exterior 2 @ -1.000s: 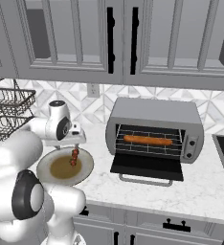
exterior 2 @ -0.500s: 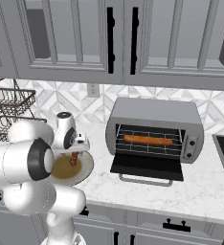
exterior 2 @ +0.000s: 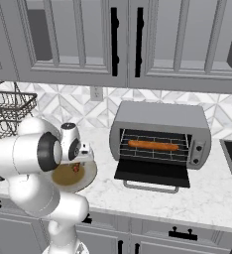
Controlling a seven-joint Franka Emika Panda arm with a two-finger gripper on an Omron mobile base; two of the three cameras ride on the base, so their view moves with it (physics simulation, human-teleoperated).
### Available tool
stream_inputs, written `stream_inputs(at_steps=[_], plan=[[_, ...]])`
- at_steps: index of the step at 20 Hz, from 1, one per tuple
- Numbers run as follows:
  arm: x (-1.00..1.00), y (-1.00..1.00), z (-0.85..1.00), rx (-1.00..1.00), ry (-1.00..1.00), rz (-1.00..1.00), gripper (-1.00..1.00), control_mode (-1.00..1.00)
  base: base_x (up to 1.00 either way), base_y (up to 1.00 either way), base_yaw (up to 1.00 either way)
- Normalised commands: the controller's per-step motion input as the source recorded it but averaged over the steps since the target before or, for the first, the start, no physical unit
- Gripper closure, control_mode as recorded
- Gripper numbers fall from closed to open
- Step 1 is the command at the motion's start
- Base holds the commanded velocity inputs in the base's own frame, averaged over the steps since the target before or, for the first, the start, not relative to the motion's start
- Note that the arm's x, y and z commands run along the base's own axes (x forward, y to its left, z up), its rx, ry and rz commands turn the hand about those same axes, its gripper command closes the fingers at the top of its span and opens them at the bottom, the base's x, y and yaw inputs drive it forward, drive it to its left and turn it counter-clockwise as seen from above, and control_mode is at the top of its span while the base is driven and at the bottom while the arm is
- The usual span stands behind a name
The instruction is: Pick up the kebab skewer and baguette bread, and place them inside the toaster oven. Close the toaster oven door and start by setting the timer.
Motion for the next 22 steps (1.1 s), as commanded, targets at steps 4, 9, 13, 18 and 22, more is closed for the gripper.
stream_inputs(at_steps=[4, 9, 13, 18, 22], plan=[[0.00, 0.00, 0.01, 0.00, 0.00, 0.00, 1.00, -1.00, 0.00, 0.00, 0.00], [-0.02, 0.00, 0.50, 0.00, -0.03, -0.04, 1.00, -1.00, 0.00, 0.00, 0.00], [-0.34, -0.11, 0.99, 0.01, -0.08, -0.11, 1.00, -1.00, 0.00, 0.00, 0.00], [-0.34, -0.21, 1.00, 0.05, -0.09, -0.15, 1.00, -1.00, 0.00, 0.00, 0.00], [-0.23, -0.28, 0.95, 0.08, -0.09, -0.20, 1.00, -1.00, 0.00, 0.00, 0.00]])
